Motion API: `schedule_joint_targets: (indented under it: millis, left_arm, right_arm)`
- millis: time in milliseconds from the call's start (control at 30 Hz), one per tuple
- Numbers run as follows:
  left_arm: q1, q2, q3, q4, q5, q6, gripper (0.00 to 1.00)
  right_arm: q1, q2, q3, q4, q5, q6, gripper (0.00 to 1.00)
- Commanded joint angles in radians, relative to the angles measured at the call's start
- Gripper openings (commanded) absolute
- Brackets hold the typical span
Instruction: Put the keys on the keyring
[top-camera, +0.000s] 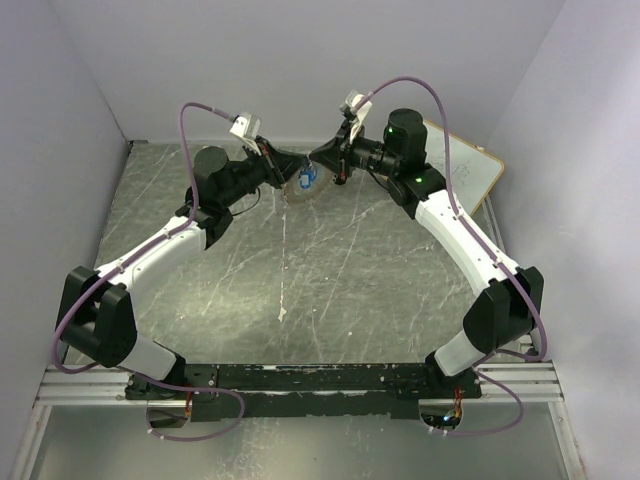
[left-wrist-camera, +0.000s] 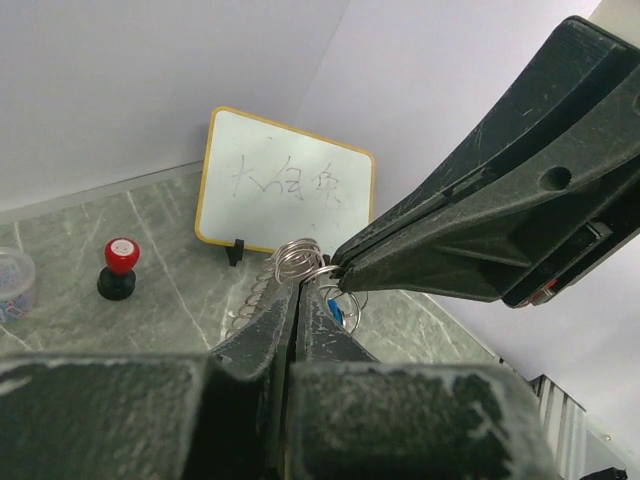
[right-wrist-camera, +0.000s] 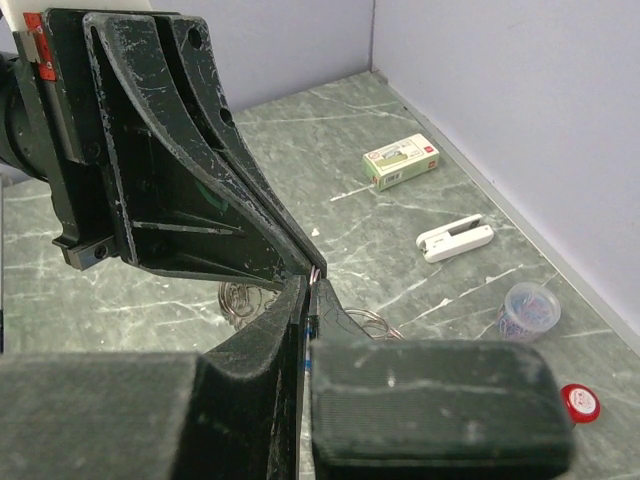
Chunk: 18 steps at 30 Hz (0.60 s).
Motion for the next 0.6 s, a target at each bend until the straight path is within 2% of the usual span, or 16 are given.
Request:
schedule_joint_targets:
  millis: [0,200,300,467,567]
  left_arm:
    - [-0.012,-0.044,0.072,0.043,0.032,0.029,0.07]
    - [-0.012,-0.040,0.081,0.040,0.052,0.031,0.08]
    - [-0.011,-0.040,0.081,0.034,0.061,0.038,0.18]
    - [-0.010,-0.069,0.071,-0.013,0.050,0.090,0.46]
    - [-0.006,-0.079,0.088,-0.075,0.054,0.149,0.51]
  right_arm:
    - [0.009,-0.001,0.009,-0.063,0.020,-0.036,0.00]
    - [0.008,-0.008,0.016,-0.072,0.020,-0.048,0.00]
    - [0.007,-0.009,0.024,-0.080,0.022,-0.055,0.00]
    - [0.000,-0.016,0.036,-0.107,0.020,-0.076,0.00]
    - [-0.006,-0.022,0.044,-0.126,0.019,-0.090,0.00]
